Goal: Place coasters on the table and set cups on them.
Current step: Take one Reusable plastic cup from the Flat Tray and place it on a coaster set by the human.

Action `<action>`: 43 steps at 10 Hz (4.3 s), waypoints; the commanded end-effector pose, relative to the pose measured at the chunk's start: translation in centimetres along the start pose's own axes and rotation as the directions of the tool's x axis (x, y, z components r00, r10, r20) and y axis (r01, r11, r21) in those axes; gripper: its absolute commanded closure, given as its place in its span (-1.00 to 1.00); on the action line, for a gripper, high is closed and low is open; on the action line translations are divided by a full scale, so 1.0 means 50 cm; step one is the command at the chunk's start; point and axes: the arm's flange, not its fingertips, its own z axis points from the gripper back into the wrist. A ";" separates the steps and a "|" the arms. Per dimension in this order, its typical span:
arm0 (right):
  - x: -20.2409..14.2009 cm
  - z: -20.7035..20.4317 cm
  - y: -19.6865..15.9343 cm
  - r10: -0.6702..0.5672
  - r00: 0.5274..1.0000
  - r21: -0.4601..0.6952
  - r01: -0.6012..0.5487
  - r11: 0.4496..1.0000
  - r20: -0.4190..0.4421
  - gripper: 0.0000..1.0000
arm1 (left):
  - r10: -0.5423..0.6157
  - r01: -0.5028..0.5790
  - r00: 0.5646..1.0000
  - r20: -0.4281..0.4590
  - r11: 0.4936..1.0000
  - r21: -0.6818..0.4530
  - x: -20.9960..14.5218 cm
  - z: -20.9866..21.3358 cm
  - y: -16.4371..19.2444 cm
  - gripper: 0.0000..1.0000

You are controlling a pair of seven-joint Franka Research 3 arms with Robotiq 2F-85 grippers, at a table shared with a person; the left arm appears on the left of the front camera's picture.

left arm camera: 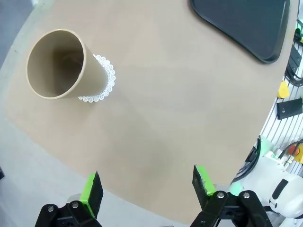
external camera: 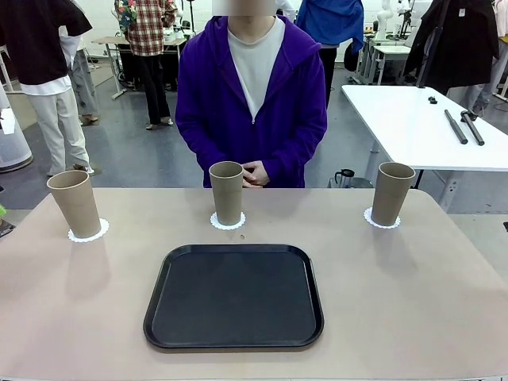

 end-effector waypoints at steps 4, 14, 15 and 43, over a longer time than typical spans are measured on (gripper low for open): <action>-0.003 0.002 0.002 -0.006 1.000 0.001 0.006 1.000 0.000 -1.00 | 0.011 -0.011 1.000 -0.017 1.000 0.015 0.003 -0.001 0.007 -1.00; -0.003 0.002 0.002 -0.006 1.000 0.001 0.006 1.000 0.000 -1.00 | 0.494 -0.495 0.869 0.031 0.866 0.070 -0.092 -0.029 -0.135 -1.00; -0.003 0.002 0.002 -0.006 1.000 0.001 0.006 1.000 0.000 -1.00 | 0.495 -0.495 0.869 0.014 0.866 0.072 -0.089 -0.025 -0.136 -1.00; -0.003 0.002 0.002 -0.006 1.000 0.001 0.006 1.000 0.000 -1.00 | 0.917 -0.453 0.387 0.091 0.275 -0.848 -0.507 -0.083 0.115 -1.00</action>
